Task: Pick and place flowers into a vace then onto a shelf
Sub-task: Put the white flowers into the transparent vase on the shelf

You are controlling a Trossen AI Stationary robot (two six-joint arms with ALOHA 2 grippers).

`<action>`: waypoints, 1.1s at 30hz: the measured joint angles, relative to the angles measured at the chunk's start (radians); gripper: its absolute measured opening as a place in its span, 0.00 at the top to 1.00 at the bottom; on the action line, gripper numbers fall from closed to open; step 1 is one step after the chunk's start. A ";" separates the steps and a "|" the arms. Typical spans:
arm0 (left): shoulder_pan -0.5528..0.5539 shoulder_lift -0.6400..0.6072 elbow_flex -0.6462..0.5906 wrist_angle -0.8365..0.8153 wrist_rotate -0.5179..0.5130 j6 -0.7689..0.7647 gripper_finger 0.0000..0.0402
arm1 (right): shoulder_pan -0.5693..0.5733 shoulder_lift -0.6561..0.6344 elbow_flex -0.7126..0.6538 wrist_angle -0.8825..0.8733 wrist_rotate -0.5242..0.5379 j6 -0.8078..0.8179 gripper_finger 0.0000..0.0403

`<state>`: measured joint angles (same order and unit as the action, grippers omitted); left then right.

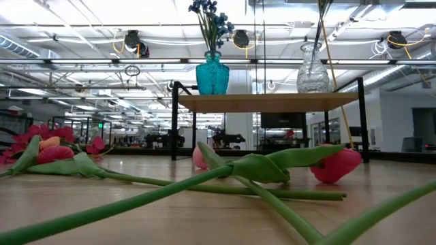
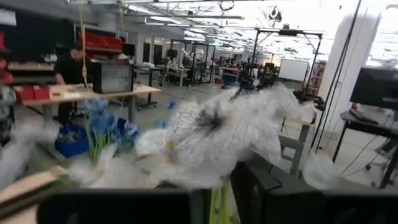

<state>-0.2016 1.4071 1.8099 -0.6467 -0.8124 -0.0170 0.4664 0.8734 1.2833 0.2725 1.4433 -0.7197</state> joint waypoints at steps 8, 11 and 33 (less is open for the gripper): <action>0.000 0.000 0.000 -0.025 0.001 -0.019 0.51 | -0.030 -0.001 -0.090 0.064 0.001 -0.006 0.78; 0.000 0.000 0.000 -0.024 0.001 -0.019 0.51 | -0.042 -0.006 -0.090 0.070 0.000 -0.020 0.71; -0.038 0.000 0.000 -0.049 0.030 -0.111 0.51 | -0.018 0.010 -0.091 0.068 0.060 0.112 0.48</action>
<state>-0.2391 1.4071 1.8095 -0.6952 -0.7826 -0.1285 0.4480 0.8830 1.1927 0.3405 1.5037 -0.6081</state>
